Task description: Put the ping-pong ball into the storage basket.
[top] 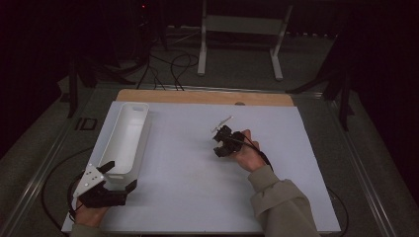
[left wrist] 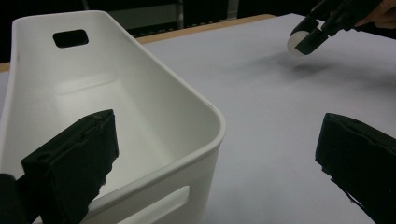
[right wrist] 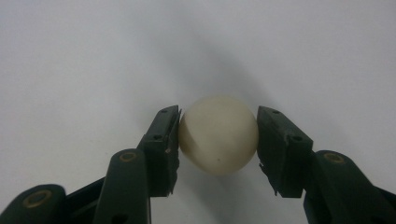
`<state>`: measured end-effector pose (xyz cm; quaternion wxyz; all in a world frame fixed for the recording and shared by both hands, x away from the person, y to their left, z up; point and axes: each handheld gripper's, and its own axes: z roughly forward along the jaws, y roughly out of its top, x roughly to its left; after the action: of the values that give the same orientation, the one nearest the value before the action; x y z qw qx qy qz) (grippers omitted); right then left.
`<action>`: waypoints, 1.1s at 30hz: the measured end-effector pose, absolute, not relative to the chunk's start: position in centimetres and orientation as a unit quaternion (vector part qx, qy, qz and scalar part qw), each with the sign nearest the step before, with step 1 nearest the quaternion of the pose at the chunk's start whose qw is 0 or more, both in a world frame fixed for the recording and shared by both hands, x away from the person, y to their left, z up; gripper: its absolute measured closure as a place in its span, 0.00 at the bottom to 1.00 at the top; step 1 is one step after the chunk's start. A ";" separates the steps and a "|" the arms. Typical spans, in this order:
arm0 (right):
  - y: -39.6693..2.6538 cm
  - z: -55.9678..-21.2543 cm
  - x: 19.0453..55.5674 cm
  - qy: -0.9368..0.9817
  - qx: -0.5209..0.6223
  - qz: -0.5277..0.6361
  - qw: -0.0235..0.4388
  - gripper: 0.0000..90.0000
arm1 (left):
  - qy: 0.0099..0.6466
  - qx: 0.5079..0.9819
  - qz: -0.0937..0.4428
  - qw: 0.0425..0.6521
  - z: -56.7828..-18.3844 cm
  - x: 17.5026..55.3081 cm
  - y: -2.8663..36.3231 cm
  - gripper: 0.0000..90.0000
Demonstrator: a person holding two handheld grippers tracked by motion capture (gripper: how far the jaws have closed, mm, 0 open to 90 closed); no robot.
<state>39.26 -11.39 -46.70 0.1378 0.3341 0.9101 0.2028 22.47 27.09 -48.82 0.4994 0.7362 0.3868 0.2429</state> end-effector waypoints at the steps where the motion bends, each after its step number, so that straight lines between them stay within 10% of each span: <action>1: -11.3 -46.6 39.2 0.911 0.332 0.204 0.138 0.55 | 0.386 0.736 0.243 0.500 -48.8 22.5 27.1 0.00; 33: -10.2 -44.6 38.8 0.917 0.313 0.204 0.141 0.55 | 0.387 0.737 0.243 0.499 -48.8 22.5 27.0 0.00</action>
<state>38.79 -10.25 -44.57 0.1407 0.3126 0.9169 0.2041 22.46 27.03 -48.81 0.4990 0.7365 0.3868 0.2427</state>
